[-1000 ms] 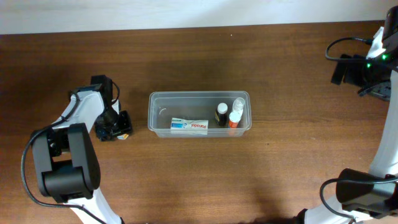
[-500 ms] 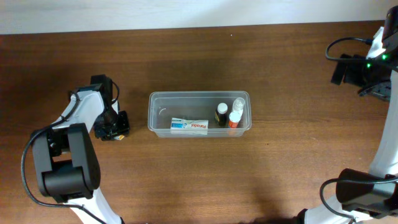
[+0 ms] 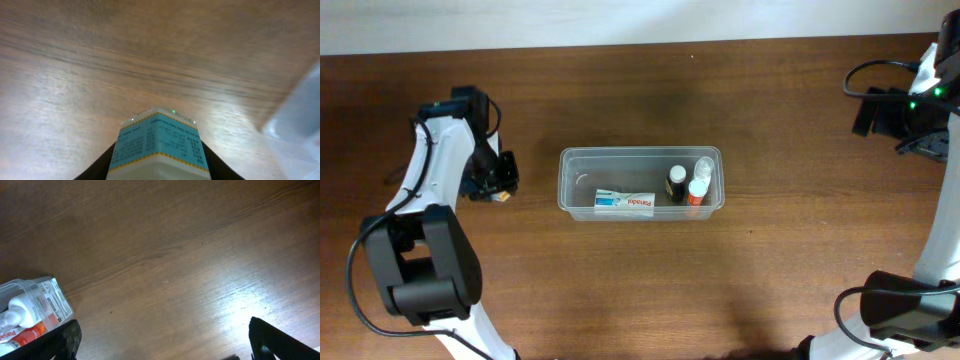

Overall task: Pack container
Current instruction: 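Carry the gold jar with the left gripper into the container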

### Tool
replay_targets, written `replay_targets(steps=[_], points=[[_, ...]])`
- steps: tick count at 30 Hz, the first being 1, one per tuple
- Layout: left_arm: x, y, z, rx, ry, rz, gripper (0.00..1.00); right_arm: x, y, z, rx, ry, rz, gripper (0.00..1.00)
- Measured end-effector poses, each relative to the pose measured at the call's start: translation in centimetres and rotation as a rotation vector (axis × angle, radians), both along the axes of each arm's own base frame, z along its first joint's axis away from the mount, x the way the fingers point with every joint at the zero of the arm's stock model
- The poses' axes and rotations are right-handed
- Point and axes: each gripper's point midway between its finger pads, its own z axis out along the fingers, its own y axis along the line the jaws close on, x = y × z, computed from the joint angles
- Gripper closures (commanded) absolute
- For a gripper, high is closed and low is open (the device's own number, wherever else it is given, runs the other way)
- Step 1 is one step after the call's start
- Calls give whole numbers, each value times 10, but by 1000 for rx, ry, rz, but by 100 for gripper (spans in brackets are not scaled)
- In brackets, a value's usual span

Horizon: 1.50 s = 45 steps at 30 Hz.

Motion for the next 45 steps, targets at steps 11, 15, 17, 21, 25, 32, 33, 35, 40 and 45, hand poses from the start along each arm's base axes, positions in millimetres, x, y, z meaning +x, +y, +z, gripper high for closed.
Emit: replay_targets(steps=[11,15,17,21,25,32,33,35,40,45], points=[[30,-62,74,2,-127,-166,59,0,0,0,0,0,0,2],[28,-94,80,-3,-138,-245,59,0,0,0,0,0,0,2],[25,-108,80,-6,-135,-278,59,0,0,0,0,0,0,2],[20,-139,80,-12,-143,-335,59,0,0,0,0,0,0,2],[23,-165,82,-24,-188,-352,59,0,0,0,0,0,0,2],[26,-188,82,-40,-226,-312,59,0,0,0,0,0,0,2],[26,-190,79,-41,-221,-297,59,0,0,0,0,0,-1,2],[27,-191,73,-40,-214,-279,59,0,0,0,0,0,0,2],[22,-189,42,-19,-132,-244,59,0,0,0,0,0,0,2],[19,-188,16,1,-67,-213,59,0,0,0,0,0,0,2]])
